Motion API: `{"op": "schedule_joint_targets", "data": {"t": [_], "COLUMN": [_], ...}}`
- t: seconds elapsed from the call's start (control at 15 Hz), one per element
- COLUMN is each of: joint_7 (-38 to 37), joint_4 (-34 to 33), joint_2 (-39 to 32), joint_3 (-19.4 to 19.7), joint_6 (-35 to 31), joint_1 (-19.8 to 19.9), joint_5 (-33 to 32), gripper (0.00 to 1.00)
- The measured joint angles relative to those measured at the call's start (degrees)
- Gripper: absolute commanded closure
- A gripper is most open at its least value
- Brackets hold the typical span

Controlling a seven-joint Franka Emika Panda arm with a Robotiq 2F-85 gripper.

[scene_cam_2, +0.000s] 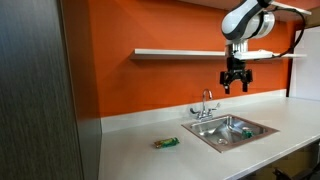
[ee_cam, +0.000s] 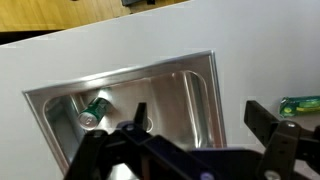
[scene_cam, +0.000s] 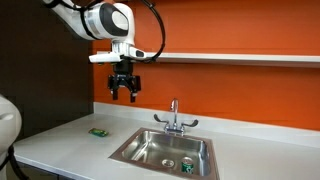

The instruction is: Put the green can on the left side of the counter.

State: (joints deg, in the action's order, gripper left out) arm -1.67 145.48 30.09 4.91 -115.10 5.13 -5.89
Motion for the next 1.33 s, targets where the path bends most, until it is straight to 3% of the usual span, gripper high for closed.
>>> {"op": "schedule_joint_targets", "data": {"t": [0.47, 1.0, 1.33], "joint_7": [0.0, 0.0, 0.0], "joint_4": [1.0, 0.9, -1.4], "joint_2": [-6.6, -19.9, -27.4], "joint_3": [4.6, 8.2, 10.4], "joint_6": [-10.0, -25.7, -31.2], "joint_1": [4.9, 8.4, 9.6], "joint_5": [-1.4, -1.8, -1.7], "gripper": [0.0, 0.0, 0.0]}}
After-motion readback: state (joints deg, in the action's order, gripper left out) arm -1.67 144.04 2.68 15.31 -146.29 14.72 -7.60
